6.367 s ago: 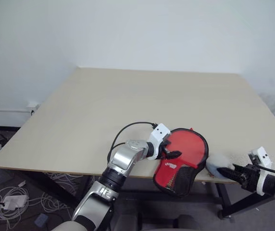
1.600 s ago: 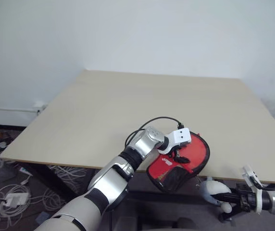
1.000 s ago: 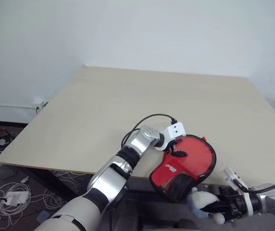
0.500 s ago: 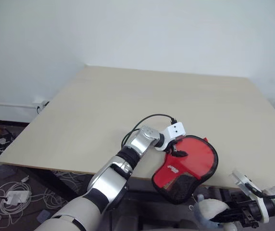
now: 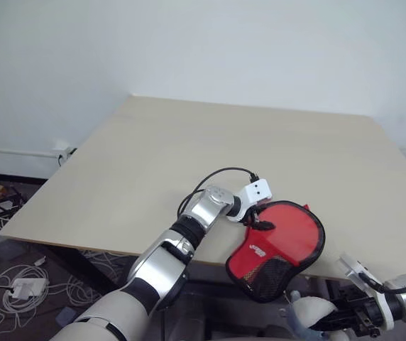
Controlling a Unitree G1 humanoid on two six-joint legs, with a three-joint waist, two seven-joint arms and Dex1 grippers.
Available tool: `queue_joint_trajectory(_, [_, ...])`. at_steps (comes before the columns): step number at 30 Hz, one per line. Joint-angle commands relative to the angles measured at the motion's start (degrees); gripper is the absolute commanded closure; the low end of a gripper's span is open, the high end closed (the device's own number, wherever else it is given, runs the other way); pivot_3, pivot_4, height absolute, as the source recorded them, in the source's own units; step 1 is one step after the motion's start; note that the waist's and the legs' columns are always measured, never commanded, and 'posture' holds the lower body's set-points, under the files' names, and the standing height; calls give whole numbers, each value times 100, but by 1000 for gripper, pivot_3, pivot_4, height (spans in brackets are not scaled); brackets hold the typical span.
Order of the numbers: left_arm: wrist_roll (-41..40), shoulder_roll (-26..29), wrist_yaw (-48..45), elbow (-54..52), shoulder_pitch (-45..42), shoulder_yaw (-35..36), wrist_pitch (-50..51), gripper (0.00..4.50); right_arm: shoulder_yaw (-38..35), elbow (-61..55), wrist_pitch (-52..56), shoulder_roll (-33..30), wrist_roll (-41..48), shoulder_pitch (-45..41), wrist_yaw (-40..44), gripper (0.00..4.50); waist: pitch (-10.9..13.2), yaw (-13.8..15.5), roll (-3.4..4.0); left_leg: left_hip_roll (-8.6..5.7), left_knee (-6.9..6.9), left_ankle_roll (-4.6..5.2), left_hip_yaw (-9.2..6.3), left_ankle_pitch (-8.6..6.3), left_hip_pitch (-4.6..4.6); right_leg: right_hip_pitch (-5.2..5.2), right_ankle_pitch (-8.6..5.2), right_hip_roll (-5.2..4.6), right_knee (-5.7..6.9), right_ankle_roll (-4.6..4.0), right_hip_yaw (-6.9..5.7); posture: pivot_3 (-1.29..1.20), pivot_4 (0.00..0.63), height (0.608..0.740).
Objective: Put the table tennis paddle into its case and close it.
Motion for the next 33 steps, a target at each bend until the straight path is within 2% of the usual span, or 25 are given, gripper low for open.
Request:
queue_joint_trajectory(1, [415,228,66,382,263,-197,318,710,-130,132,88,-89,113,-93,197,2359,0,-1,0,1,0,0,0,0,0,0,0,1,1,0,0,0,0,716])
queue_joint_trajectory(7, [404,238,65,378,271,-181,331,710,-564,469,102,-123,305,-374,421,139,-1,-8,3,10,12,-1,-1,0,3,0,6,20,6,0,10,0,0,716])
queue_joint_trajectory(8, [398,242,62,378,277,-176,339,710,-687,589,117,-96,371,-485,436,37,0,-8,2,11,14,-2,-1,0,3,0,5,27,5,2,14,0,0,716])
queue_joint_trajectory(12, [371,270,42,365,304,-149,349,710,-967,1194,171,76,431,-1049,261,37,-3,-14,9,15,15,-3,-4,1,9,-4,13,38,6,3,31,0,0,716])
queue_joint_trajectory(14, [326,301,7,312,324,-90,397,710,-1069,1874,351,341,392,-1735,-233,37,-6,-46,12,15,16,-4,-3,1,14,-5,18,48,5,-2,38,0,0,716])
queue_joint_trajectory(16, [281,352,-71,196,367,-29,446,710,-963,1321,1144,1206,640,-2226,-1869,37,-10,-83,17,13,14,-8,-2,3,15,-8,31,51,6,-11,44,0,0,716])
queue_joint_trajectory(17, [269,372,-102,145,387,-12,461,710,-945,1076,1427,1511,704,-2351,-2411,37,-16,-108,26,18,8,-13,-5,6,17,-10,43,54,6,-30,46,0,0,716])
queue_joint_trajectory(19, [248,421,-161,20,432,15,494,710,-981,856,1554,1855,576,-2500,-2966,37,-21,-114,45,21,-4,-29,-16,15,14,-19,47,66,6,-33,42,0,0,716])
queue_joint_trajectory(22, [70,606,-352,-385,554,184,629,710,-1126,1169,1494,2283,319,-2940,-3731,37,-30,-106,89,14,-8,-30,-7,19,3,-36,47,58,7,-33,50,0,0,716])
queue_joint_trajectory(28, [-137,1012,-583,-1205,851,393,1042,710,-1342,1783,1065,2708,24,-3361,-4324,37,-21,-138,76,2,-5,-22,3,20,3,-41,48,59,7,-33,69,0,0,716])
queue_joint_trajectory(33, [-213,1209,-596,-1834,1193,421,1379,710,-1352,2128,923,2649,-187,-3431,-4361,37,-13,-137,105,2,-9,-3,10,32,2,-54,48,66,19,-33,79,0,0,716])
